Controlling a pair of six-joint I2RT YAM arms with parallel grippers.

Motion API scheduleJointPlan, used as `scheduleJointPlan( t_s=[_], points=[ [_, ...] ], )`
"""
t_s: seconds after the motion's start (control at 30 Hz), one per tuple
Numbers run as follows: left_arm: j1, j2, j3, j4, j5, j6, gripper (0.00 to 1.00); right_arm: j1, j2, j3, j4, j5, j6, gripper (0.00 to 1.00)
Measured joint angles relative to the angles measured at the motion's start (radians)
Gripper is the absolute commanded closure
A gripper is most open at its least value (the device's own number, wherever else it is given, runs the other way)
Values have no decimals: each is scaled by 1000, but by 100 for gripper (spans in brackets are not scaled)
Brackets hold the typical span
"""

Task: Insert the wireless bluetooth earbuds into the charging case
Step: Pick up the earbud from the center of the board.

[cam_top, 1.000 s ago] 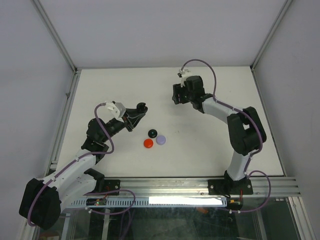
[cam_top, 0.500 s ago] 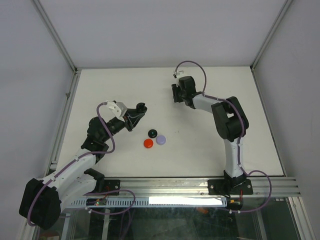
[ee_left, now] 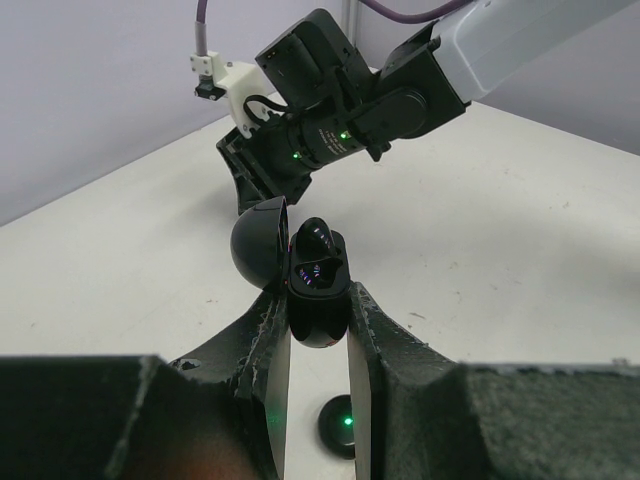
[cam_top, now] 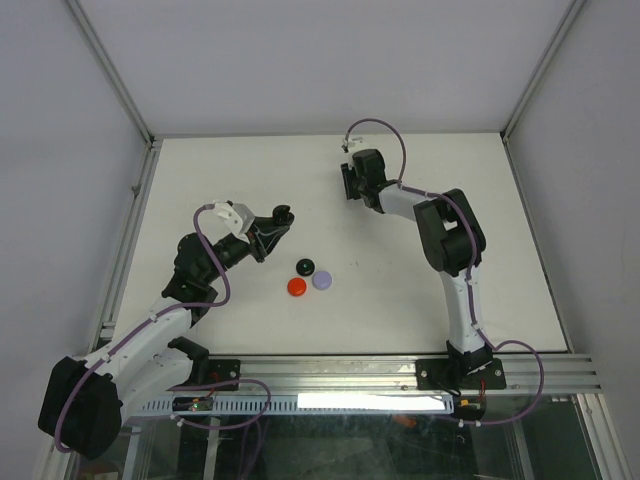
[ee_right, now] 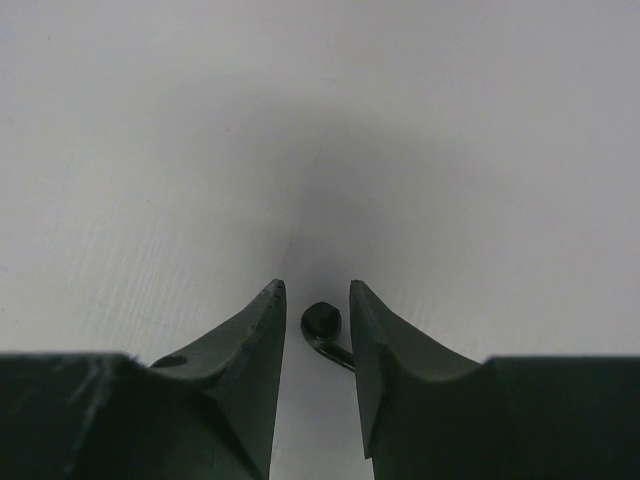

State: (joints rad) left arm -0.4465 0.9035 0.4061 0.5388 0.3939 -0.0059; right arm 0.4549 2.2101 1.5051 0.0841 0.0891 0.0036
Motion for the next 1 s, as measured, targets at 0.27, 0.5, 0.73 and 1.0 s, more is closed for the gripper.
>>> scheduleJointPlan(
  t_s=[0.27,0.5,0.73,1.0],
  points=[
    [0,0,1,-3,1,0,100,0,5,0,-18,11,-2,71],
    [0,0,7,-18,2,0,100,0,5,-2,-19,12,-2,79],
    [0,0,11,-24,10,4,100,0,-40,-62,-20,2,2,81],
    [0,0,11,-24,10,17,100,2,-210,-220,-62,-77,52,82]
  ],
)
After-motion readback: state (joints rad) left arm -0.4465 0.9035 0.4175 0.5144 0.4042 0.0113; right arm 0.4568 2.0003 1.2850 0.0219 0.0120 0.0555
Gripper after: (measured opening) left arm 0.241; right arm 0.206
